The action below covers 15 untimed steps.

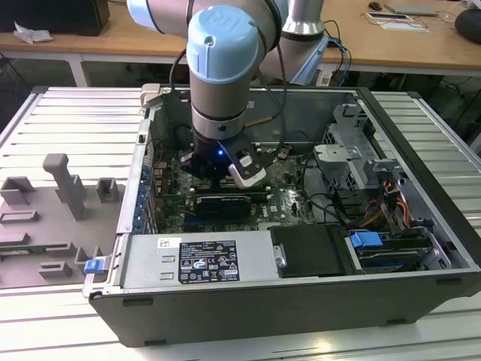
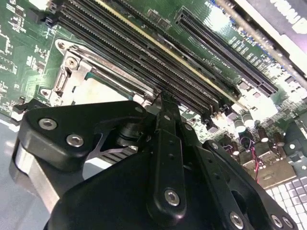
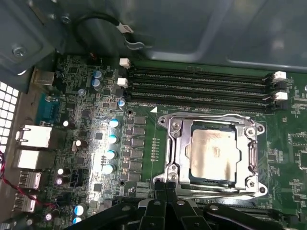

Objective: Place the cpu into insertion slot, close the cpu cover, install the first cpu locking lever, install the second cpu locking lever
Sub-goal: 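Install the second cpu locking lever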

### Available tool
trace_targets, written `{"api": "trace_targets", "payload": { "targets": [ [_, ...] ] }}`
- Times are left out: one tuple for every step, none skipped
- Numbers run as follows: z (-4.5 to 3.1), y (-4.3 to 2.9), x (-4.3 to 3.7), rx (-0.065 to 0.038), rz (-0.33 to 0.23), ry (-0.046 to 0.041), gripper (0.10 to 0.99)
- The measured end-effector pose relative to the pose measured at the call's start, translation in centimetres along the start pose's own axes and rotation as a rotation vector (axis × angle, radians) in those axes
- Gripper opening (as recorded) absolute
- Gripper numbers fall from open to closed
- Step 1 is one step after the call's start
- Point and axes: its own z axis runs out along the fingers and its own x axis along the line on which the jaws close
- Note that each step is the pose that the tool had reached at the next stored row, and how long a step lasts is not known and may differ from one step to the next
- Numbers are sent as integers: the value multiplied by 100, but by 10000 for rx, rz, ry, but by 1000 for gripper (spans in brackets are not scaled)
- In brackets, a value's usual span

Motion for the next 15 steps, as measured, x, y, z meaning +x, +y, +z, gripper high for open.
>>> {"api": "trace_targets", "payload": {
  "targets": [
    [5, -3, 1, -40, -3, -1, 106],
    [11, -4, 2, -91, -5, -5, 106],
    [17, -6, 4, -166, -10, -15, 106],
    [19, -8, 7, -241, -13, -23, 106],
    [22, -11, 11, -357, -18, -32, 106],
    [27, -14, 16, -411, -23, -38, 106],
    [33, -18, 24, -454, -25, -44, 106],
    [39, -22, 35, -488, -30, -50, 106],
    [46, -26, 46, -517, -33, -53, 106],
    [55, -28, 53, -539, -33, -55, 106],
    [69, -33, 55, -553, -34, -54, 106],
    [68, -33, 54, -558, -38, -63, 106],
    [19, -21, 53, -560, -38, -69, 106],
    [-33, -7, 52, -567, -38, -67, 106],
    [-35, -3, 52, -566, -37, -69, 106]
  ]
}}
